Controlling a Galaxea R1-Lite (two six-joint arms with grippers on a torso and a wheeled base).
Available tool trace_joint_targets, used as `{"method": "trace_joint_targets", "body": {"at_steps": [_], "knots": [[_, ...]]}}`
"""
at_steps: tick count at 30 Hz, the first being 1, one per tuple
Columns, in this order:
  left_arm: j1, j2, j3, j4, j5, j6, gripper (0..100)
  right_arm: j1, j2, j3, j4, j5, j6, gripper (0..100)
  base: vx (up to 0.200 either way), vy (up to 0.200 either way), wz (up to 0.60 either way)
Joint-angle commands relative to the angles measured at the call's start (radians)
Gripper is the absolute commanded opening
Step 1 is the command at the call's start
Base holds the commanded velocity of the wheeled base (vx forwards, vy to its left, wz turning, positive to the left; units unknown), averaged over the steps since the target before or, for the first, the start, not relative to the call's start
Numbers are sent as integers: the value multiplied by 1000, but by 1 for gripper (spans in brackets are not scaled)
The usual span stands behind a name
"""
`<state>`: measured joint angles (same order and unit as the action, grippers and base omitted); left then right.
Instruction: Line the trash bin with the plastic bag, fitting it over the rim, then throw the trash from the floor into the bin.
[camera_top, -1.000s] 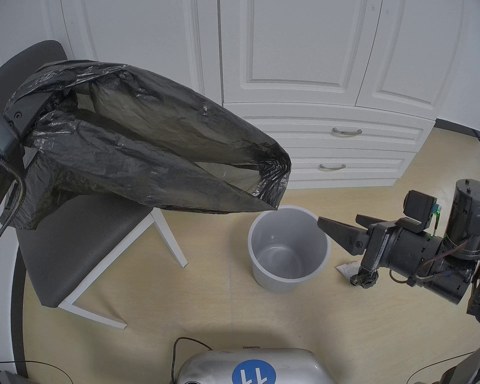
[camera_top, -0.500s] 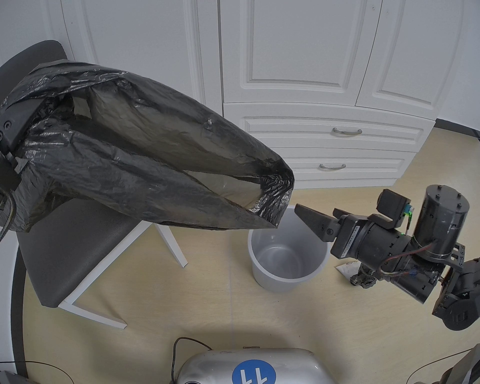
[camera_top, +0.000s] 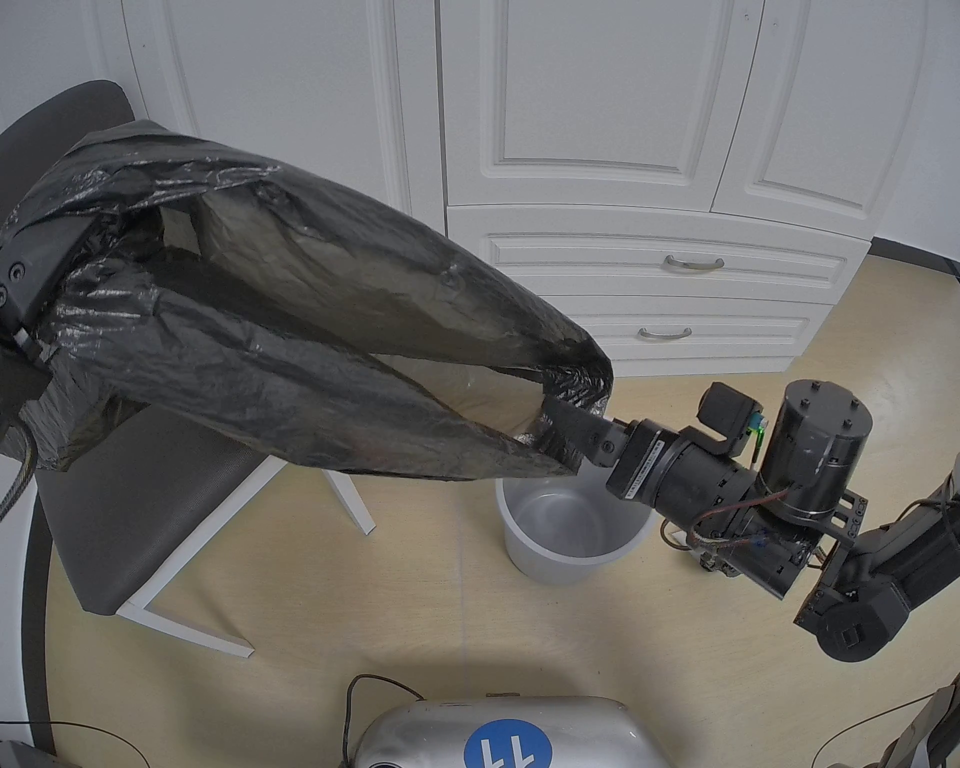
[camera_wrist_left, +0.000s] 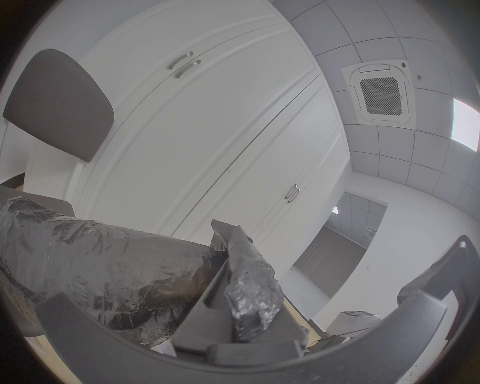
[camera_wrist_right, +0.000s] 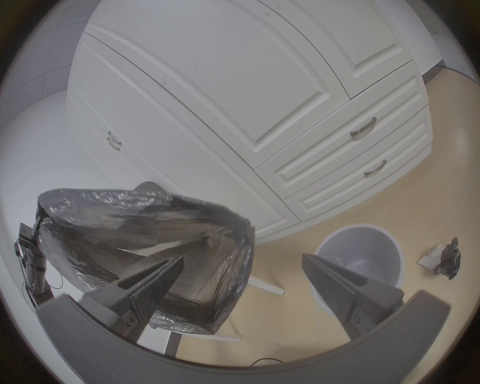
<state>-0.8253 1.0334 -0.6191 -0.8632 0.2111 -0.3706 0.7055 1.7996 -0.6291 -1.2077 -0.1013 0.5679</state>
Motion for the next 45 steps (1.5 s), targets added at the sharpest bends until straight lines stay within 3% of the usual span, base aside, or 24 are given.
{"method": "trace_joint_targets", "body": {"at_steps": [1,10,14,20,36,45], "knots": [[-25,10,12,-2,-13,-5,0,28,47,-4,-4,-11,0,100,0,0,0],[-34,8,45,-60,-38,2,0,52,46,6,-81,-34,-11,100,0,0,0],[-34,8,79,-112,-84,6,0,48,58,22,-99,-38,-46,100,0,0,0],[-34,7,88,-137,-87,12,0,25,44,51,-98,-43,-155,100,0,0,0],[-34,7,101,-137,-87,47,0,25,43,82,-93,-126,-312,100,0,0,0],[-34,8,107,-137,-87,45,0,32,34,82,-99,-127,-319,100,0,0,0]]}}
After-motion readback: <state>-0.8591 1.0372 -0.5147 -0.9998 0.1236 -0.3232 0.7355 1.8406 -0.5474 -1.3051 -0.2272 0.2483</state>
